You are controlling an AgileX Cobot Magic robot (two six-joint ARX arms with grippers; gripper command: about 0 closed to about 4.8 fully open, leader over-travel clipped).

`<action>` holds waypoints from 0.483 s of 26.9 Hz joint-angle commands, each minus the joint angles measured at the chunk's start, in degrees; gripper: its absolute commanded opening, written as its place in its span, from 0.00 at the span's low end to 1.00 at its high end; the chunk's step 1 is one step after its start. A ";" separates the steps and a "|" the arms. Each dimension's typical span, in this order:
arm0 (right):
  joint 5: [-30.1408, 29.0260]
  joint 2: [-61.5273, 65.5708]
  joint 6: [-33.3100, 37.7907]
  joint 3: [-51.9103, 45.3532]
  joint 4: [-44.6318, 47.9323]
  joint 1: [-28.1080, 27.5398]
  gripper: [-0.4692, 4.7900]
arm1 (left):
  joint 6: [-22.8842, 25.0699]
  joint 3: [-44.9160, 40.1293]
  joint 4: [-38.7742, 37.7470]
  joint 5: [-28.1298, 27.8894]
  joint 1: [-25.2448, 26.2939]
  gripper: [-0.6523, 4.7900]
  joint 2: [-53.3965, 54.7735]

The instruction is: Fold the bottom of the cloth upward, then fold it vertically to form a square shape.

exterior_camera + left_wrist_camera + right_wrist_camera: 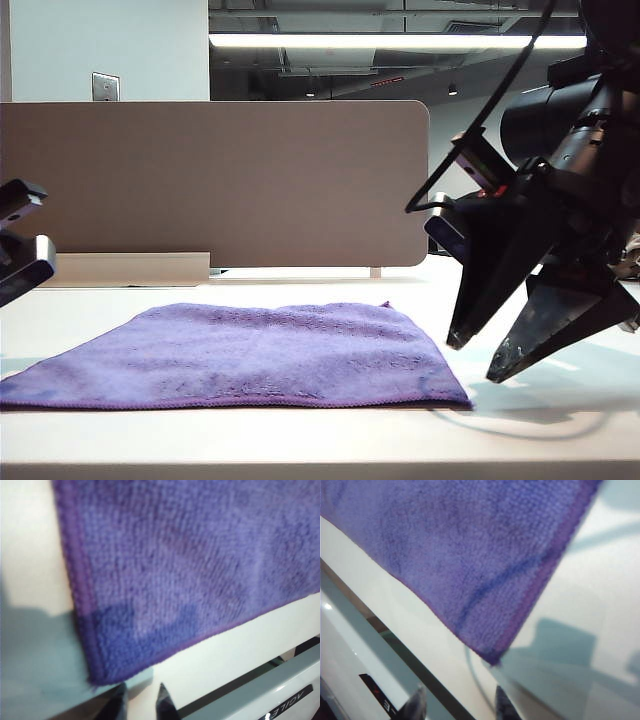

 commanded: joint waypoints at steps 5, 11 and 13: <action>2.19 -0.26 0.94 0.09 0.90 0.00 0.43 | -3.41 -0.61 4.96 -3.30 0.02 0.27 0.50; 2.86 -0.26 1.16 0.09 1.42 0.00 0.43 | -3.43 -0.59 1.11 -6.91 0.04 0.27 0.37; 4.39 -0.26 1.27 0.09 1.51 0.00 0.43 | -3.06 -0.59 -0.17 -7.87 0.04 0.27 0.37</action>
